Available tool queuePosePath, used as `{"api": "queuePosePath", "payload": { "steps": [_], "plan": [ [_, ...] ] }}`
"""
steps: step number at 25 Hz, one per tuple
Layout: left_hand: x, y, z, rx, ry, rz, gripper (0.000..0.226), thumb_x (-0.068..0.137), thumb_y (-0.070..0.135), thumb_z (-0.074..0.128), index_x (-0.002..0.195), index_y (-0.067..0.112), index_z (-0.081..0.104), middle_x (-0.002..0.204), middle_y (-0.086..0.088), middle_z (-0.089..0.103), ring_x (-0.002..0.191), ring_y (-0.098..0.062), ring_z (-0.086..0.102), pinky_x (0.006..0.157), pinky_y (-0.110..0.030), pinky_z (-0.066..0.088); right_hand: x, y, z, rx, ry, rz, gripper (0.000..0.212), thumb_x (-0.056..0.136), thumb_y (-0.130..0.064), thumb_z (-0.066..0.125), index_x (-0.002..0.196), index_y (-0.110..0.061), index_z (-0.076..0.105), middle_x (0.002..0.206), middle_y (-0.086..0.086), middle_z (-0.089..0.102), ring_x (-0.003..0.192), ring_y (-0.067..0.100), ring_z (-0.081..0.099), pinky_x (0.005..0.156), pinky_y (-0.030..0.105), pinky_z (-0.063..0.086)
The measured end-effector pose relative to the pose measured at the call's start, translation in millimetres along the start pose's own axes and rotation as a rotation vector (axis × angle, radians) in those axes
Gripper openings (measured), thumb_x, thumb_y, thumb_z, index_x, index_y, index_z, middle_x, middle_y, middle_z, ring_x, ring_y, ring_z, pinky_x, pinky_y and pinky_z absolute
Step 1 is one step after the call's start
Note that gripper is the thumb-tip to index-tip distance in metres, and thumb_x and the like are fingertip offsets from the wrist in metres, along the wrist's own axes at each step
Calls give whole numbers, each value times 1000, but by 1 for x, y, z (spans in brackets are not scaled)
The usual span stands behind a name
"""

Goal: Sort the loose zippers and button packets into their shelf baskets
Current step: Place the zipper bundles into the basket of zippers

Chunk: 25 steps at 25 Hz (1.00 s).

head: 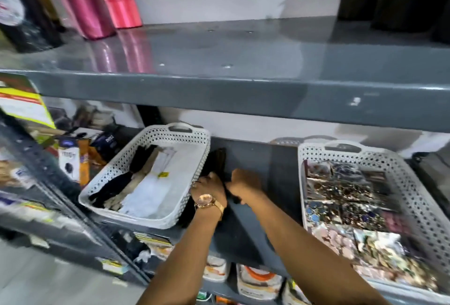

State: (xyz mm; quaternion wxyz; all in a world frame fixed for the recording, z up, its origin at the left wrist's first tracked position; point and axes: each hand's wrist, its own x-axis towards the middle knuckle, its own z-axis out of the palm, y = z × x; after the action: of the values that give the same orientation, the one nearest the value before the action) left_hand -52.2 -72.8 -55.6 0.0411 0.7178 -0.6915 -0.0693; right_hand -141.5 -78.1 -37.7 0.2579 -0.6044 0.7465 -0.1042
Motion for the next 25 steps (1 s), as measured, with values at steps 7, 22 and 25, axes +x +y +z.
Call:
{"api": "queuePosePath", "payload": {
  "steps": [7, 22, 25],
  "plan": [
    [12, -17, 1, -353, -83, 155, 27, 81, 22, 48, 106, 27, 53, 108, -11, 69, 103, -36, 64, 85, -44, 54, 7, 4, 24, 610, -23, 191, 28, 88, -19, 60, 60, -15, 54, 55, -3, 61, 51, 8, 60, 49, 21, 47],
    [52, -128, -107, -1098, 102, 375, 40, 89, -10, 46, 121, 12, 57, 115, -3, 63, 103, -9, 58, 88, -11, 46, 1, -81, -37, 1186, 220, -150, 21, 93, -20, 57, 71, -19, 55, 51, -8, 65, 45, 6, 63, 42, 21, 50],
    [74, -165, -108, -1029, -20, 364, 39, 92, -7, 47, 125, 13, 53, 120, -7, 61, 112, -15, 55, 100, -23, 45, 16, -115, -12, 1047, 173, -180, 6, 94, -19, 54, 89, -16, 56, 82, 12, 72, 71, 27, 71, 65, 45, 60]
  ]
}}
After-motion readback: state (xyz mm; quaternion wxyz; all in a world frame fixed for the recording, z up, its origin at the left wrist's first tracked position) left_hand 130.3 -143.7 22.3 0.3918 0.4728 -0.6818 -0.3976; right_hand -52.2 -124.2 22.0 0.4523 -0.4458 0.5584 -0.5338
